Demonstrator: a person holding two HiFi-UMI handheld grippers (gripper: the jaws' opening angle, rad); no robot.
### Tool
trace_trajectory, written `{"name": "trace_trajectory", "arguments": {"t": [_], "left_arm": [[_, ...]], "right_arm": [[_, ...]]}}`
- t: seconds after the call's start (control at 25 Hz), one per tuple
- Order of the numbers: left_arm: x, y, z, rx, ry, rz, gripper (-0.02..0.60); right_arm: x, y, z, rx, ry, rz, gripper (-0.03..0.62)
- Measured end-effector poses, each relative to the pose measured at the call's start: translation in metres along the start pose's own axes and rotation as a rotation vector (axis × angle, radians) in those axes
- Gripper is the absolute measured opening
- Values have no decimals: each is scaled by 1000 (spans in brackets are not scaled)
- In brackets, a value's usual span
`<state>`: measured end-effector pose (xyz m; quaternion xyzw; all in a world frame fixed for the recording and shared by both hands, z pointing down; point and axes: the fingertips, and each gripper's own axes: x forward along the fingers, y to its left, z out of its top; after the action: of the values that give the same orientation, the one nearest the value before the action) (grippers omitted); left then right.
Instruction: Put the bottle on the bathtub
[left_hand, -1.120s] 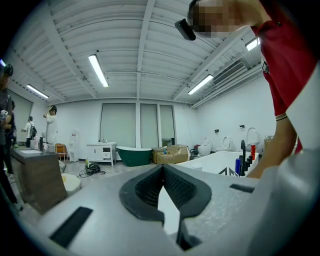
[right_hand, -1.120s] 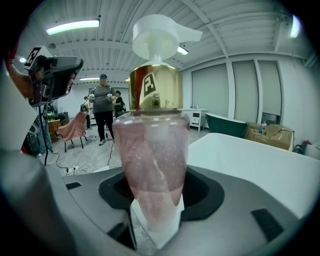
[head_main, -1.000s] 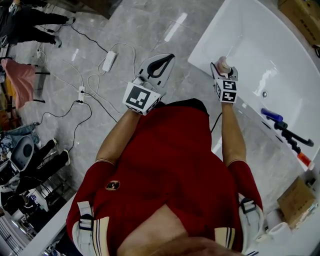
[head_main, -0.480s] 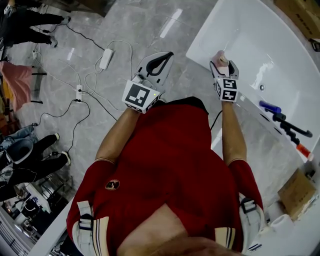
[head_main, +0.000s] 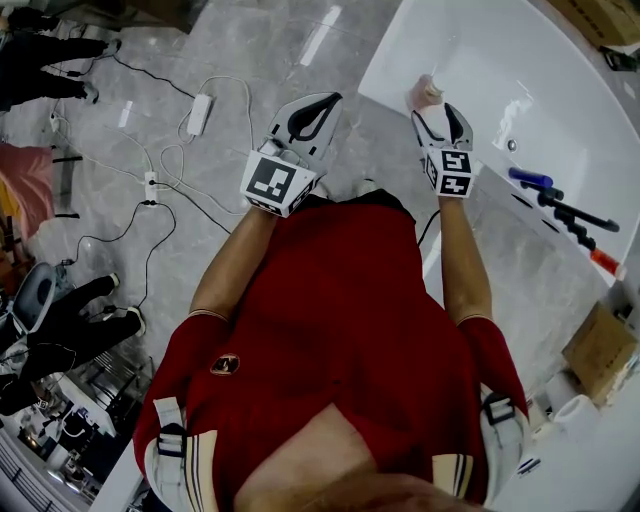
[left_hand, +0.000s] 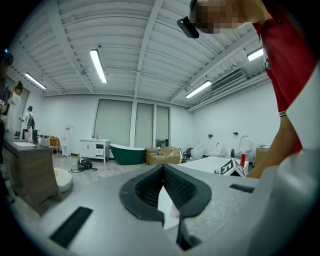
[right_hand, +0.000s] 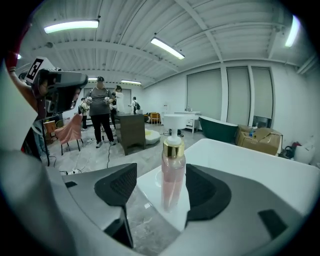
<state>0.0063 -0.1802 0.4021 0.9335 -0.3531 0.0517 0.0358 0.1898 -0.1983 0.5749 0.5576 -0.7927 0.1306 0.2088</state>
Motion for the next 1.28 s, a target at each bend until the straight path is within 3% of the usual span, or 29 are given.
{"name": "trace_trajectory", "arguments": {"t": [0.24,0.56,0.96,1.28], "left_arm": [[-11,-11,6,-9,-7,-23,8],[-30,-14,8,-17,-27,-37,8],[-45,-15,10,-30,-42,-47,8],[-52,-16,12,-36,-54,-59,8]], "right_arm": [[-34,25,33,-10,-70,-14,173],[-66,69,77,-4,-170,-3,66],[-89,106,118,8,-253,27,2],[-100,136,142,57,-303,113,-2]]}}
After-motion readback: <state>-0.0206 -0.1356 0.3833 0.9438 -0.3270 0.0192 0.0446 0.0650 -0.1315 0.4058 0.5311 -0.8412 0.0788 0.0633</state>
